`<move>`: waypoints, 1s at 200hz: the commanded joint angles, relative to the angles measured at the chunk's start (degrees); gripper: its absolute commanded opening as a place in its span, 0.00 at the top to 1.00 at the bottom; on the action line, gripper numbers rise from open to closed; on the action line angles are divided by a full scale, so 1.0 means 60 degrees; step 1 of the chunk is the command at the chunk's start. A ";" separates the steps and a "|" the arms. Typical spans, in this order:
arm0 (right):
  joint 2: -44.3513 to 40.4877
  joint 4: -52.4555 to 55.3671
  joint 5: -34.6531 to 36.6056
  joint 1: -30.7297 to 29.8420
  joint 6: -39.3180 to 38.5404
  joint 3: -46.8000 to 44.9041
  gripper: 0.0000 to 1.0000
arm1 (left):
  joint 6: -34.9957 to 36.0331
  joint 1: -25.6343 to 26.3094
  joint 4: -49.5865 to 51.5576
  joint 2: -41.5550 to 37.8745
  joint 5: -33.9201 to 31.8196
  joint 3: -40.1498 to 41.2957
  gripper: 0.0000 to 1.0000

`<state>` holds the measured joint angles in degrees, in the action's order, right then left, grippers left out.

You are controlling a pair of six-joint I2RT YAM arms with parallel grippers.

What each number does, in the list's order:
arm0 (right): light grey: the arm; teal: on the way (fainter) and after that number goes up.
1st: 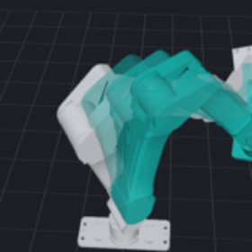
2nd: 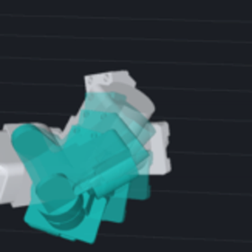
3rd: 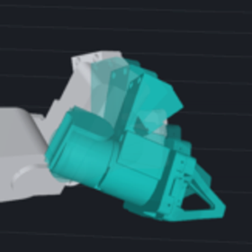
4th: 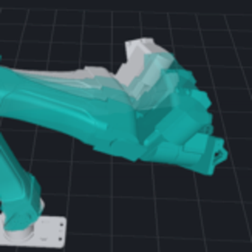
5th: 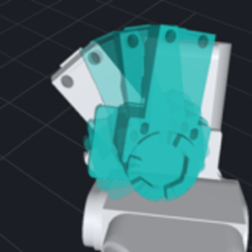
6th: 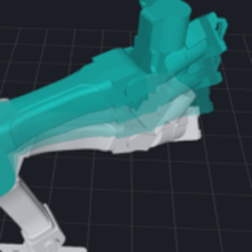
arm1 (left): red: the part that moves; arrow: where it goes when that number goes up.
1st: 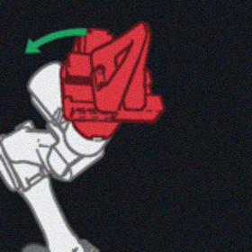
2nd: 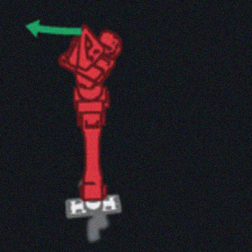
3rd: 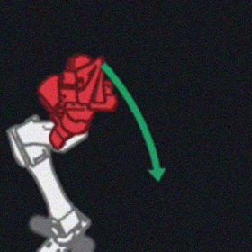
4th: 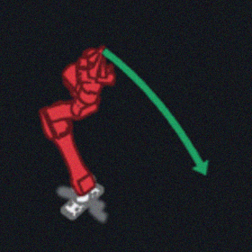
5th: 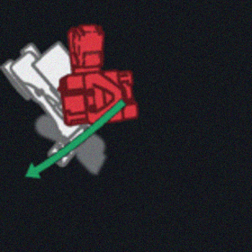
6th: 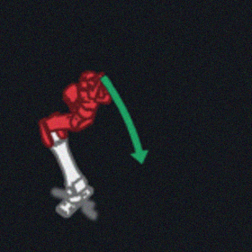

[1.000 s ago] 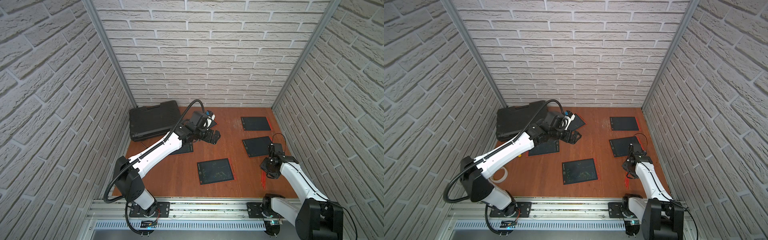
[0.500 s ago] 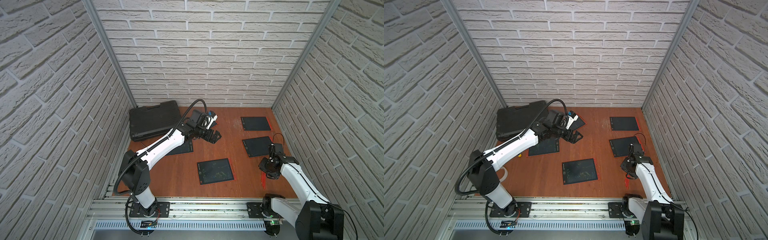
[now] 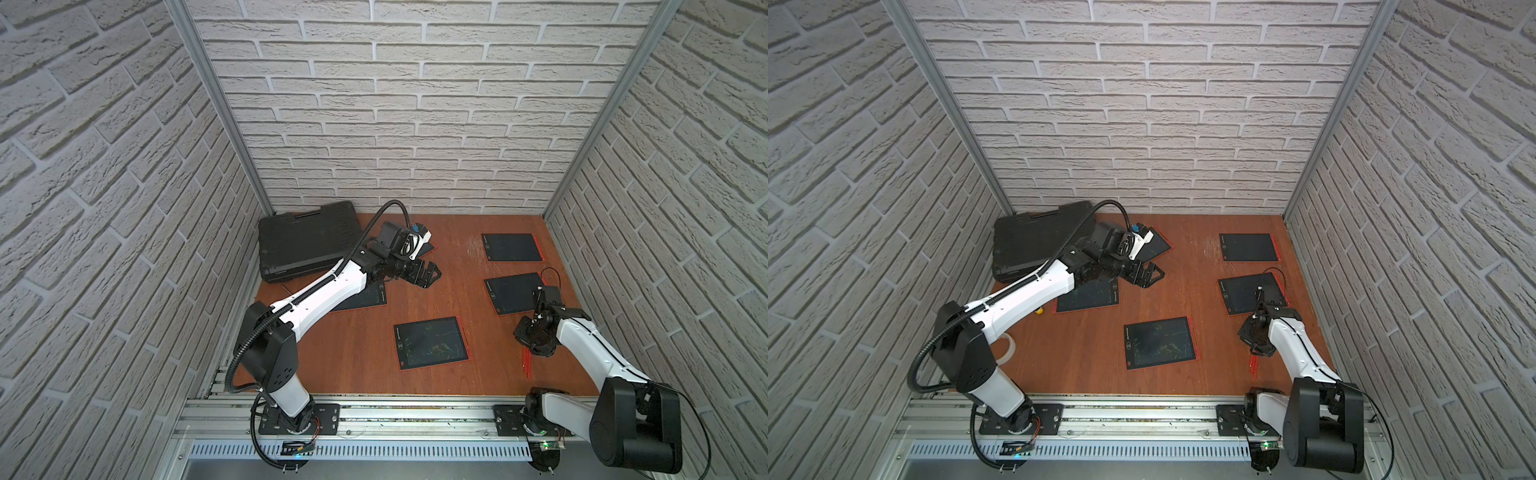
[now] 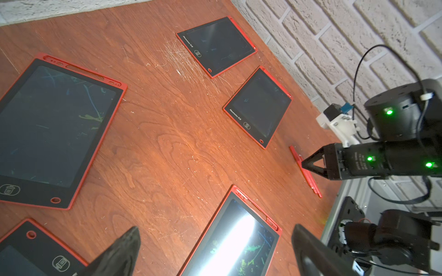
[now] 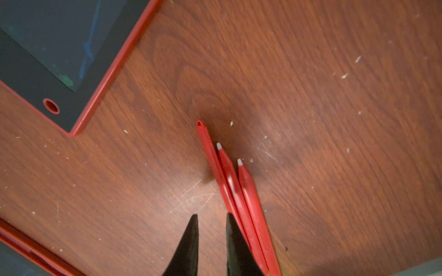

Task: Place the stylus back onto the writing tablet
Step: Move the stylus to the center of the board.

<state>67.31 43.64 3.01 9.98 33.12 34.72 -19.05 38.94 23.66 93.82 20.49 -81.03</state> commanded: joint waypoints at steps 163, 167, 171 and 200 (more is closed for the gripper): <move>0.1357 -0.0634 0.0277 0.0036 -0.0209 0.0322 0.79 | -0.0362 -0.0308 -0.0706 -0.0178 0.0876 0.0088 0.02; 0.1352 -0.0648 0.0240 0.0042 -0.0228 0.0308 0.79 | -0.0364 -0.0310 -0.0706 -0.0175 0.0875 0.0088 0.02; 0.1336 -0.0666 0.0202 0.0042 -0.0259 0.0287 0.79 | -0.0359 -0.0333 -0.0706 -0.0182 0.0877 0.0088 0.02; 0.1414 -0.0769 -0.0117 0.0038 -0.0358 0.0274 0.79 | -0.0387 -0.0352 -0.0728 -0.0194 0.0879 0.0088 0.02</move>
<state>75.26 40.51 3.95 9.98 32.08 36.32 -20.88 37.17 21.78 93.82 24.95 -81.03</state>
